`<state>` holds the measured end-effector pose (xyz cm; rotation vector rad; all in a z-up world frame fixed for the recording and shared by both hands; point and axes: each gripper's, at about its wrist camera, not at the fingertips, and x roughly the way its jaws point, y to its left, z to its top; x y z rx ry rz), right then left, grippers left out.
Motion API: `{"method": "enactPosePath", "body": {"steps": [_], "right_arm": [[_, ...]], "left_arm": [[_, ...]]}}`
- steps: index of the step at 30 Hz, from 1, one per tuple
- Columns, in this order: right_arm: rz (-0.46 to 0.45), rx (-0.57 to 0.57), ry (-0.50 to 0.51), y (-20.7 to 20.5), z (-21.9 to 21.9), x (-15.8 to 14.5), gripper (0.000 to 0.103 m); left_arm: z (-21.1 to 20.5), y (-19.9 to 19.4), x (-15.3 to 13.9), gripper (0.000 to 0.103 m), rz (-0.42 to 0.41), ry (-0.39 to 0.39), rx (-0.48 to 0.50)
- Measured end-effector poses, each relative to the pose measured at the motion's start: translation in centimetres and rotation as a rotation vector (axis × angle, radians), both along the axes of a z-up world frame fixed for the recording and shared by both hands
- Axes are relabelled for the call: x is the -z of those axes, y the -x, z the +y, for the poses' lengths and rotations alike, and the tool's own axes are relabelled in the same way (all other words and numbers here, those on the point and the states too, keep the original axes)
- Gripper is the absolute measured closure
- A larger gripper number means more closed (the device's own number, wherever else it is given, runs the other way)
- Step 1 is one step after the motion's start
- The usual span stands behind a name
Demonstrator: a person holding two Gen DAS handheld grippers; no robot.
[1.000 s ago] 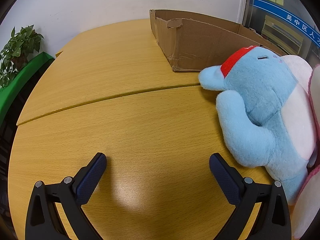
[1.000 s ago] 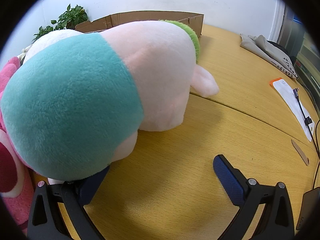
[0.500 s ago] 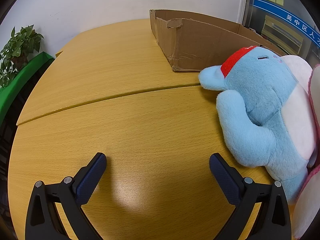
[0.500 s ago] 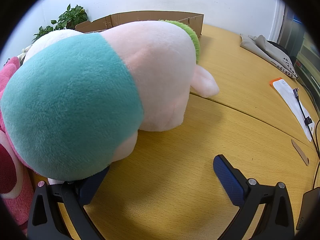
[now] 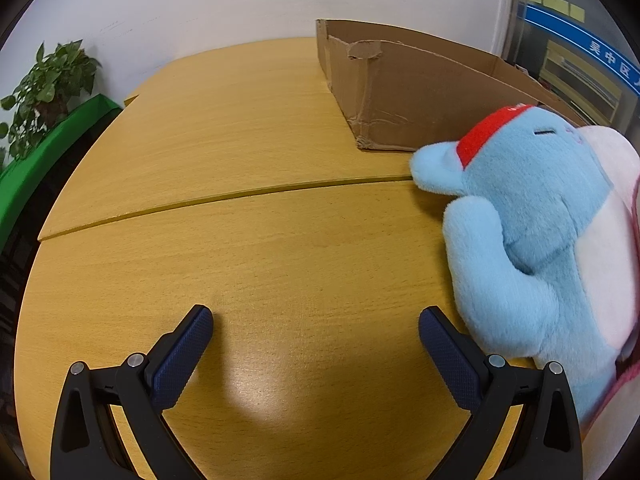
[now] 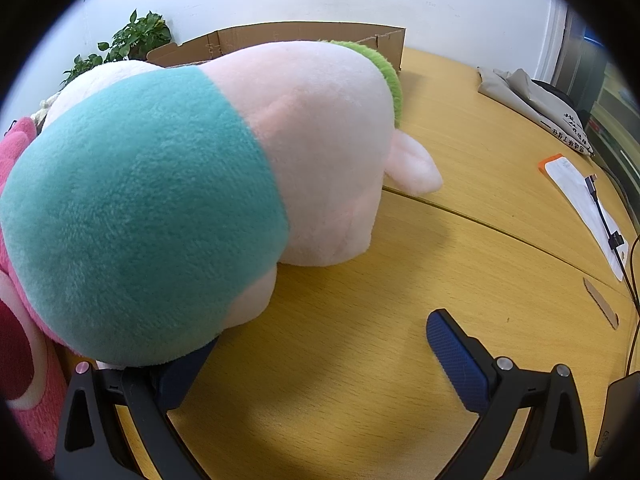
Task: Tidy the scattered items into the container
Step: 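Close the left tool on the pink bear's body while the right tool grips its head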
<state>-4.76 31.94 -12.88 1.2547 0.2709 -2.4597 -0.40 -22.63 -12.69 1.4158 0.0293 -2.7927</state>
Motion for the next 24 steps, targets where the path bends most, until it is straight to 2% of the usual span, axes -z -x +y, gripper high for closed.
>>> {"method": "enactPosePath", "body": {"steps": [4,7,12,15,20,24], "right_arm": [[0.006,0.073,-0.015,-1.3,1.1,-0.1,0.001],[0.034,0.155,-0.058,-4.1,2.5,-0.7,0.001],[0.123,0.28,-0.052,-11.7,5.3,-4.2,0.001],[0.183,0.331,0.001,-15.8,6.2,-6.8,0.001],[0.269,0.292,0.059,-20.0,3.8,-9.8,0.001],[0.302,0.219,0.149,-21.0,0.5,-10.5,0.001]], "left_arm": [[0.4,-0.7,-0.2,0.0,-0.023,0.002,0.024],[0.7,-3.6,-1.1,0.0,0.002,0.001,-0.046],[2.0,-9.7,-6.1,0.0,0.181,-0.025,-0.132],[3.7,-12.6,-8.6,0.0,0.241,-0.023,-0.171],[7.1,-14.9,-11.3,0.0,0.302,-0.041,-0.109],[11.1,-14.9,-12.0,0.0,0.277,-0.031,0.008]]}}
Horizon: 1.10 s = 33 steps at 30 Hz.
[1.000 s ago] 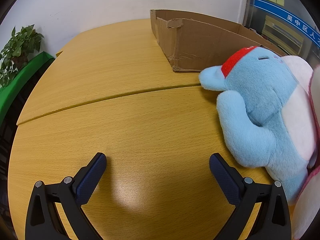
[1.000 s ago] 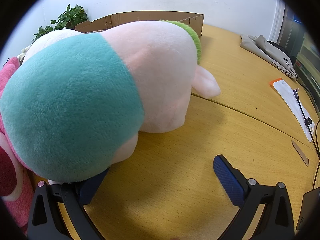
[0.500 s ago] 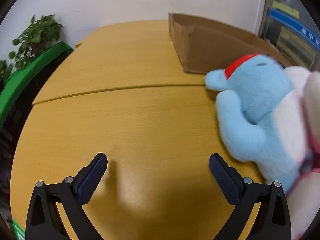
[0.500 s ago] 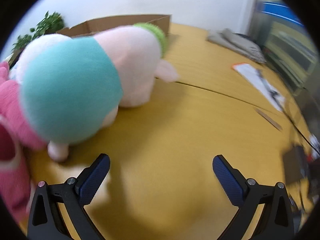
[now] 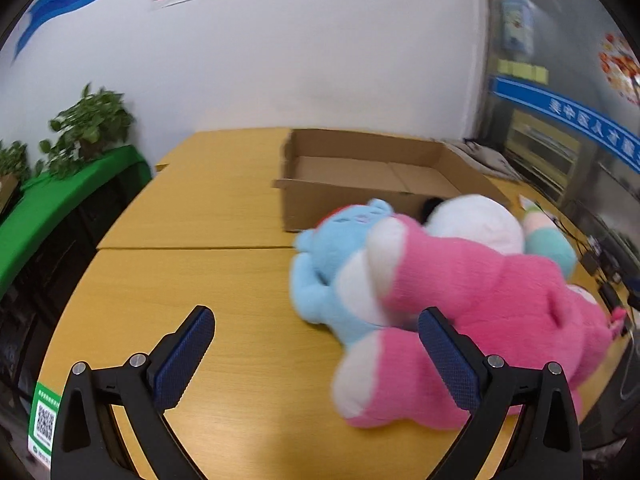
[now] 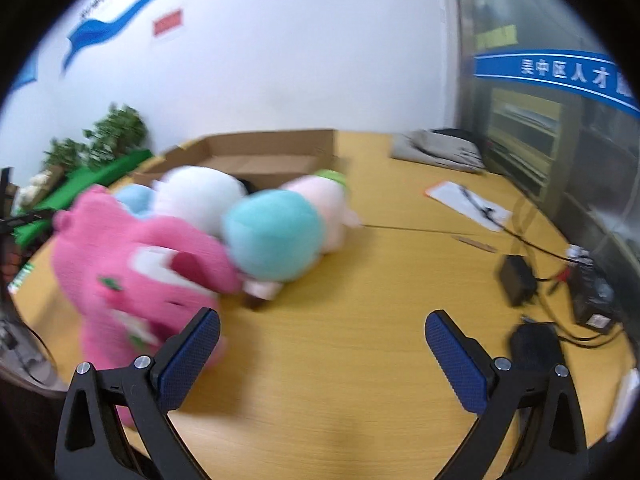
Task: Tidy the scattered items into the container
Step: 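Close the left tool on the pink bear's body while the right tool grips its head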
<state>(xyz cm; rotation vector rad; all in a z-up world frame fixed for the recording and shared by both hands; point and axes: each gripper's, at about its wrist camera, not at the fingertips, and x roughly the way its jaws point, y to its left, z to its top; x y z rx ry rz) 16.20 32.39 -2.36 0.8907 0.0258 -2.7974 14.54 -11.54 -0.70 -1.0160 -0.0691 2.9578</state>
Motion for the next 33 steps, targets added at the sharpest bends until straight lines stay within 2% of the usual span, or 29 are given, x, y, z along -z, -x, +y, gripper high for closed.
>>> {"method": "enactPosePath", "body": {"steps": [5,8,11,14,16,19,21,25,26,27,28,29,31,33], "right_arm": [[0.017,-0.07,0.074,-0.2,-3.6,0.1,0.001],[0.016,-0.076,0.12,-0.4,-4.8,0.4,0.001],[-0.015,-0.064,0.222,-0.5,-5.3,0.8,0.001],[-0.057,-0.056,0.309,-0.3,-6.0,1.3,0.001],[-0.09,-0.068,0.339,-0.1,-6.7,2.0,0.0],[-0.14,-0.063,0.311,0.6,-8.1,3.1,0.001],[-0.184,-0.051,0.307,1.4,-8.7,4.3,0.001],[-0.331,-0.039,0.415,3.4,-8.4,7.0,0.001],[-0.351,-0.044,0.449,3.6,-8.3,7.3,0.001],[-0.35,-0.049,0.453,3.6,-8.3,7.2,0.002],[-0.335,-0.063,0.443,3.4,-8.4,7.0,0.01],[-0.311,-0.081,0.426,3.2,-8.7,6.5,0.016],[-0.286,-0.084,0.388,2.8,-9.2,5.9,0.019],[-0.282,-0.088,0.378,2.7,-9.3,5.8,0.023]], "left_arm": [[5.2,0.8,-0.4,0.0,-0.023,0.012,0.127],[7.8,1.2,-1.0,0.0,-0.022,0.002,0.205],[10.1,1.8,-1.4,0.0,-0.019,-0.004,0.277],[11.6,2.8,-0.9,0.0,-0.049,0.005,0.33],[11.4,3.8,-0.4,0.0,-0.091,-0.042,0.355],[10.6,4.4,-0.1,0.0,-0.141,-0.136,0.384],[10.4,4.3,0.1,0.0,-0.153,-0.16,0.42],[10.6,3.8,0.3,0.002,-0.178,-0.27,0.544],[11.2,3.7,0.4,0.002,-0.18,-0.258,0.559],[11.9,3.6,0.8,0.007,-0.182,-0.214,0.553],[12.5,3.7,1.3,0.015,-0.188,-0.173,0.538],[12.8,3.8,1.7,0.018,-0.196,-0.155,0.522],[12.3,3.9,1.8,0.028,-0.194,-0.183,0.498],[11.0,3.8,1.5,0.051,-0.192,-0.229,0.47]]}}
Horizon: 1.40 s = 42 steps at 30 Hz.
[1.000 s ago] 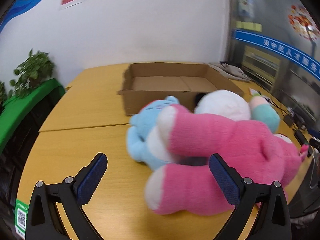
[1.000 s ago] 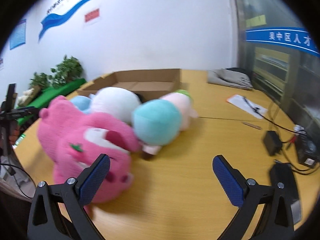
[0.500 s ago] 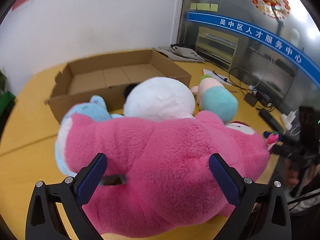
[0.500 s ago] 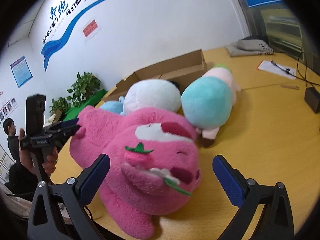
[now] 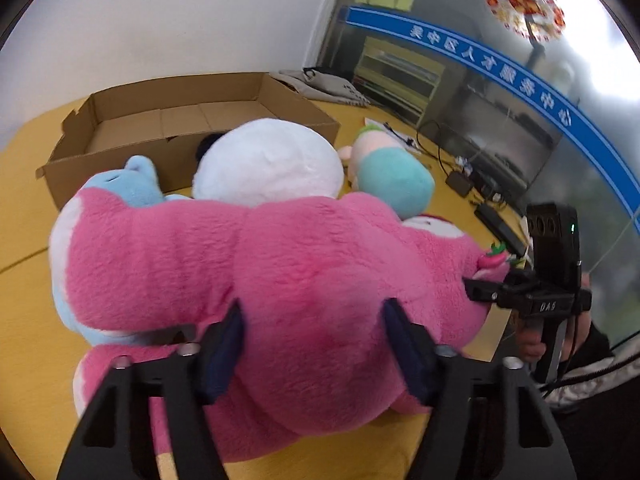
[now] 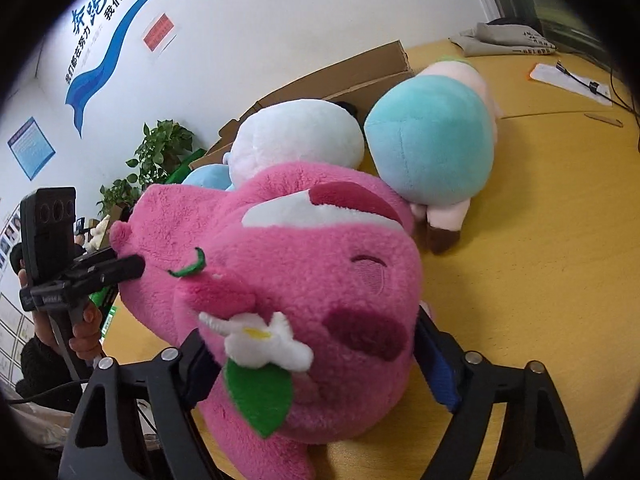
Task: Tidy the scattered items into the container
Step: 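Close the left tool on the pink bear's body while the right tool grips its head, then lift the pink bear with both tools and carry it over the box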
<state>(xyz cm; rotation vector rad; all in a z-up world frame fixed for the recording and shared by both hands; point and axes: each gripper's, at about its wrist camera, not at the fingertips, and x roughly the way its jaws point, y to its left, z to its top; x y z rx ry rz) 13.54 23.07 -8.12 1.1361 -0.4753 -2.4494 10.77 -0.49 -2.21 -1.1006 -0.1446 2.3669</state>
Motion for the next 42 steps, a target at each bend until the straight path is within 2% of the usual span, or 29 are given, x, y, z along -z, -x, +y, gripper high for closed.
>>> {"method": "enactPosePath", "body": {"steps": [2,5,12,16,22,29,34,37,42], "right_arm": [[0.006,-0.012,0.003,-0.3,0.0,-0.2,0.029],[0.047,-0.034,-0.033,-1.3,-0.1,-1.0,0.036],[0.138,-0.077,-0.083,-3.2,-1.3,-3.7,0.04],[0.211,-0.114,-0.087,-3.8,-2.1,-6.4,0.04],[0.343,-0.156,-0.086,-2.5,-4.1,-10.9,0.04],[0.55,-0.146,-0.113,2.5,-5.4,-18.6,0.04],[0.663,-0.103,-0.13,8.3,-5.6,-23.5,0.04],[0.714,-0.072,-0.127,12.5,-5.4,-26.1,0.04],[0.723,-0.033,-0.12,19.8,-4.4,-27.5,0.04]], "left_arm": [[-0.8,-0.6,0.0,0.057,-0.014,-0.031,-0.018],[-0.5,-1.9,-0.1,0.061,0.011,-0.001,-0.035],[-1.4,-6.6,-1.1,0.067,0.057,-0.087,-0.099],[-2.7,-8.8,-3.5,0.067,0.14,-0.143,-0.145],[-4.6,-8.2,-8.7,0.067,0.275,-0.134,-0.178],[-5.4,-2.4,-16.2,0.067,0.42,-0.073,-0.166],[-6.5,5.0,-20.7,0.067,0.483,-0.027,-0.154],[-7.8,10.4,-22.5,0.067,0.489,-0.032,-0.147],[-9.8,20.5,-23.3,0.067,0.459,-0.027,-0.149]]}}
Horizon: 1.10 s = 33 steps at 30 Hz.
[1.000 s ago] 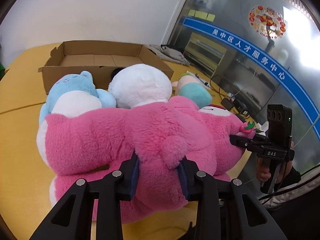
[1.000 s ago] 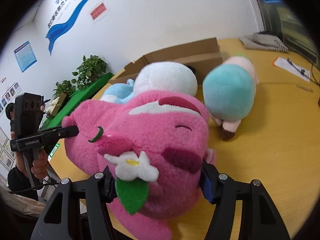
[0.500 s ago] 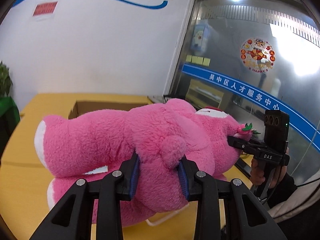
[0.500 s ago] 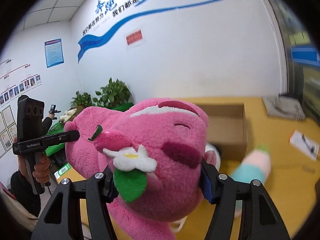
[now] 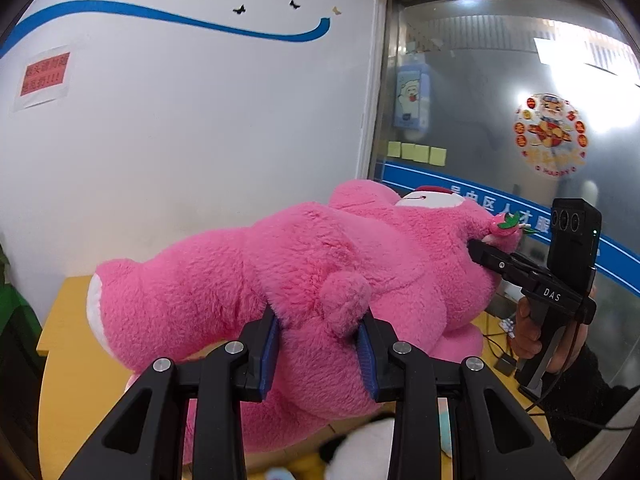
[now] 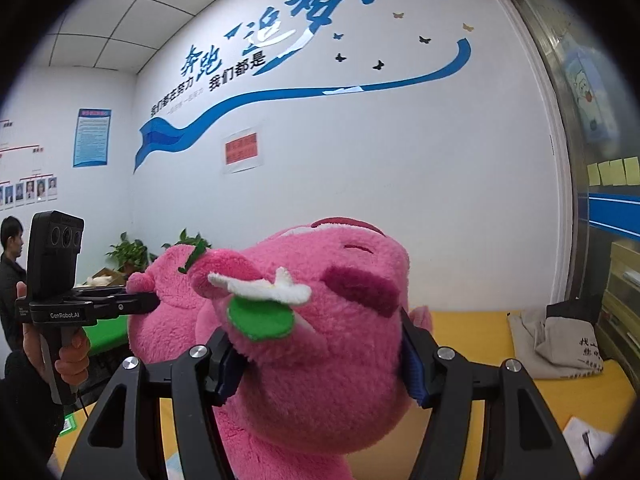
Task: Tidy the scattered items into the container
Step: 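Lift the pink bear with both tools and carry it over the box, then lower the pink bear into the box and open both tools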
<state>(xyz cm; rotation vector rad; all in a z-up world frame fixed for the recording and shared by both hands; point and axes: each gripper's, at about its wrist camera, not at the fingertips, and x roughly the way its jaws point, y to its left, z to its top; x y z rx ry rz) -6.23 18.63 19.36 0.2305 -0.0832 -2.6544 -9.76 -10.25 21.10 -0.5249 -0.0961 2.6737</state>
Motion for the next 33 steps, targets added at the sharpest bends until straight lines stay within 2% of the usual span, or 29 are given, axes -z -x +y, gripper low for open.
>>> {"method": "enactPosePath", "body": {"steps": [4,7,9,11,12,13,15,17,20,22,25,27,29,31,33], "right_arm": [[-0.052,0.026,0.032,6.7,1.2,1.9,0.04],[-0.122,0.056,0.067,11.8,2.4,5.3,0.04],[-0.19,0.084,0.077,15.1,3.0,9.0,0.04],[-0.278,0.116,0.069,18.1,3.4,13.0,0.038],[-0.343,0.135,0.057,19.8,3.5,15.4,0.038],[-0.413,0.151,0.04,21.3,3.4,17.7,0.036],[-0.587,0.208,-0.034,24.1,3.0,22.6,0.034],[-0.725,0.321,-0.116,25.2,3.2,25.6,0.025],[-0.7,0.303,-0.063,24.4,4.8,24.6,0.022],[-0.667,0.315,-0.07,23.5,5.4,23.1,0.022],[-0.636,0.262,-0.07,20.8,5.4,21.0,0.021],[-0.64,0.151,-0.071,18.5,4.7,19.7,0.02],[-0.665,0.038,-0.132,16.1,2.9,19.8,0.02],[-0.691,-0.021,-0.193,14.4,1.5,20.7,0.02],[-0.793,-0.034,-0.239,14.0,0.9,22.7,0.02]], "left_arm": [[-0.6,8.0,1.8,0.067,-0.058,-0.008,-0.004],[-0.9,14.0,5.5,0.067,-0.143,-0.016,-0.011],[-0.9,17.9,9.5,0.067,-0.227,-0.005,-0.022],[-0.8,21.6,14.7,0.067,-0.35,0.022,-0.04],[-0.7,23.2,17.6,0.069,-0.418,0.034,-0.039],[-0.5,24.7,20.4,0.076,-0.489,0.041,-0.027],[-0.1,26.2,24.9,0.077,-0.591,0.036,0.0],[0.0,26.0,25.4,0.076,-0.57,0.006,0.002],[-0.2,25.1,23.8,0.067,-0.541,0.025,-0.018],[-0.9,23.6,22.2,0.044,-0.515,0.069,-0.065],[-2.7,20.1,20.0,0.027,-0.476,0.117,-0.111],[-4.2,18.1,19.9,0.026,-0.513,0.149,-0.144],[-5.9,16.1,20.9,0.026,-0.573,0.167,-0.176],[-7.0,14.4,22.5,0.027,-0.632,0.17,-0.189],[-7.2,12.7,24.2,0.028,-0.694,0.155,-0.185]]}}
